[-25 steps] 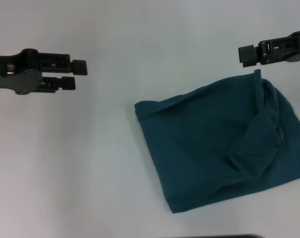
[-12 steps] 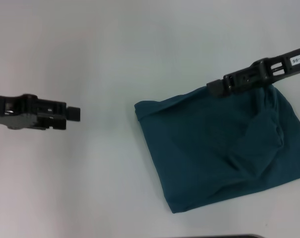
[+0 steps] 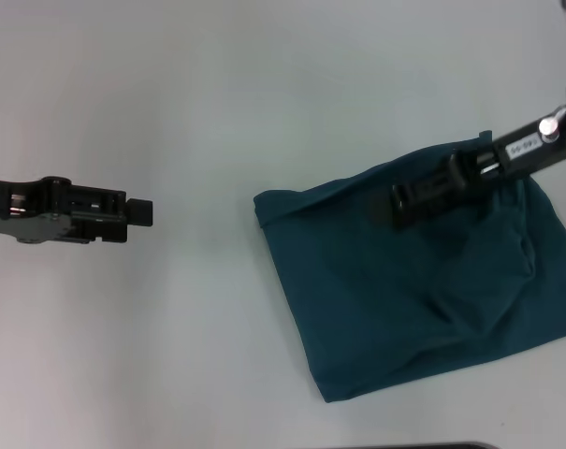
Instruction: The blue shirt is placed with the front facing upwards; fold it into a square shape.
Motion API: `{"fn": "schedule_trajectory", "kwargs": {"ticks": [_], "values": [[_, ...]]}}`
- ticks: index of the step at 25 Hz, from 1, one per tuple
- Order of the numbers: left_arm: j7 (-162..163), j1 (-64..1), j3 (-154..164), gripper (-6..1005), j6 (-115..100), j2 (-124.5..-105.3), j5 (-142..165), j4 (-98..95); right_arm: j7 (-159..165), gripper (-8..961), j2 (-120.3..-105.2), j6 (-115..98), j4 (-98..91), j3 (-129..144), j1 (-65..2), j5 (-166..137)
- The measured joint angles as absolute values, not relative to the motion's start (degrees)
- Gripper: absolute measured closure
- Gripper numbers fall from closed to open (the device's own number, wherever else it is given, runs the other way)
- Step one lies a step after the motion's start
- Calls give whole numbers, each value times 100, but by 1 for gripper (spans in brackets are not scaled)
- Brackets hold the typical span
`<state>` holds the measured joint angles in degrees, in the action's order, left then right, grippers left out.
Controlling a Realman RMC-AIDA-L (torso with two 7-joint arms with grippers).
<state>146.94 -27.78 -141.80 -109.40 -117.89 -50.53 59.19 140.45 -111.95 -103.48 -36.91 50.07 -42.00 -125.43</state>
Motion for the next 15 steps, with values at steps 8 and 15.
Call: {"fn": "schedule_trajectory", "kwargs": {"ticks": [8,15], "values": [[14685,-2799,-14191,325,-10924,-11795,-5058,5942,14274,75,-11090,-10201,-3756,5047,-4160,-13123],[14682,-2848,-14283,325,-10915,-11747,-5063,5935,14364,92,-10866,-10256,-3779,5015,-4029,-13870]]}}
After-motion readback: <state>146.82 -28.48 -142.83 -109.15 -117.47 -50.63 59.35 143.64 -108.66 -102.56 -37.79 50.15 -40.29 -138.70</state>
